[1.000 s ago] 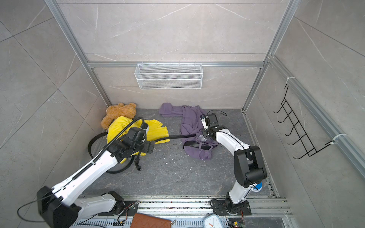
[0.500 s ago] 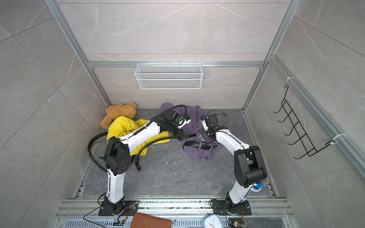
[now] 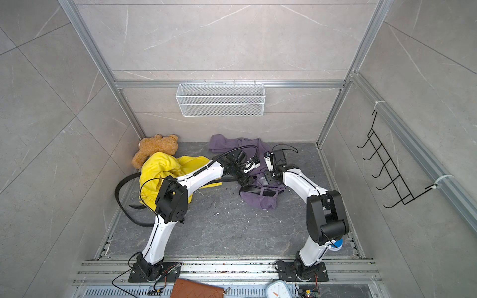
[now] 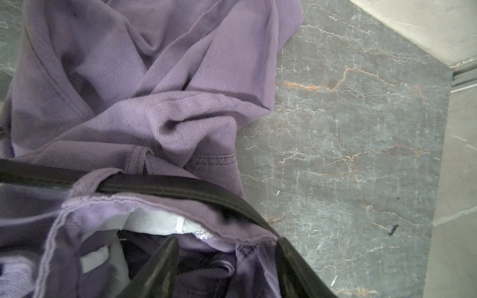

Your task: Remove the belt from the trousers

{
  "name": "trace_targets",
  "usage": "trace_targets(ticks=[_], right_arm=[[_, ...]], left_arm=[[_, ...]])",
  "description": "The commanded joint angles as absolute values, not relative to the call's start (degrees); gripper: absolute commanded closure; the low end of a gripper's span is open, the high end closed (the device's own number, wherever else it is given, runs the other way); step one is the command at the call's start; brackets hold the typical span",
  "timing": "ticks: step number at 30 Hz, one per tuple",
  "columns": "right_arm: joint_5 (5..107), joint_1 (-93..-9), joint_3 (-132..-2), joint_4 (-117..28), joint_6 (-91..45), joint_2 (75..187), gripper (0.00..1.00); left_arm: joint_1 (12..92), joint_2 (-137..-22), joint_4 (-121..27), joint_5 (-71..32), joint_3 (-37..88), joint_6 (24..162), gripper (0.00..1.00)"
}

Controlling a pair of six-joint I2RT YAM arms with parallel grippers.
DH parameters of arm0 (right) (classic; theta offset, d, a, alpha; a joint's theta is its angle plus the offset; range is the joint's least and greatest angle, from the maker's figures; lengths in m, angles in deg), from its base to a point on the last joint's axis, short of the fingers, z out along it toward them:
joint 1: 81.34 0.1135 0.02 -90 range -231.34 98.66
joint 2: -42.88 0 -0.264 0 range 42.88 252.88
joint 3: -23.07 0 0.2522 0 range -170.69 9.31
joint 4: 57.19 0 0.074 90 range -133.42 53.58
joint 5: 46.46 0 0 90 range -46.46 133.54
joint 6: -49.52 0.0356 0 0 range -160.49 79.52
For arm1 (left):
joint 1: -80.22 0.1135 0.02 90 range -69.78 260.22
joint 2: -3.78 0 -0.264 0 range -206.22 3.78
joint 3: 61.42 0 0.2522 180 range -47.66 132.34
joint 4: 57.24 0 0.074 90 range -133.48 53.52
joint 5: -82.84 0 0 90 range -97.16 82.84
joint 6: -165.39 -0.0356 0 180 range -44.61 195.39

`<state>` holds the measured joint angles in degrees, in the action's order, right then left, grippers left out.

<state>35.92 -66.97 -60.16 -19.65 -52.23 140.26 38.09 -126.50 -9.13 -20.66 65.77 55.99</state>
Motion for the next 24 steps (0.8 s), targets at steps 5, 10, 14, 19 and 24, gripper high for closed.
trace_targets(ticks=[5,10,14,19,24], right_arm=[[36.6,-67.2,-59.7,-18.4,-50.5,140.8,0.37],[37.2,-67.2,-59.7,-18.4,-50.3,141.1,0.37],[37.5,-67.2,-59.8,-18.2,-50.0,141.3,0.36],[37.8,-67.2,-59.2,-18.5,-48.9,142.7,0.32],[34.8,-67.2,-59.7,-19.2,-48.4,146.0,0.23]], left_arm=[[38.4,-125.2,-14.1,-19.1,63.2,54.9,0.47],[39.5,-125.0,-15.5,-19.6,63.7,55.7,0.56],[39.4,-127.3,-11.5,-22.2,66.1,54.4,0.68],[39.2,-125.1,-13.3,-20.2,63.1,54.6,1.00],[39.9,-115.4,-20.4,-17.7,54.3,55.7,1.00]])
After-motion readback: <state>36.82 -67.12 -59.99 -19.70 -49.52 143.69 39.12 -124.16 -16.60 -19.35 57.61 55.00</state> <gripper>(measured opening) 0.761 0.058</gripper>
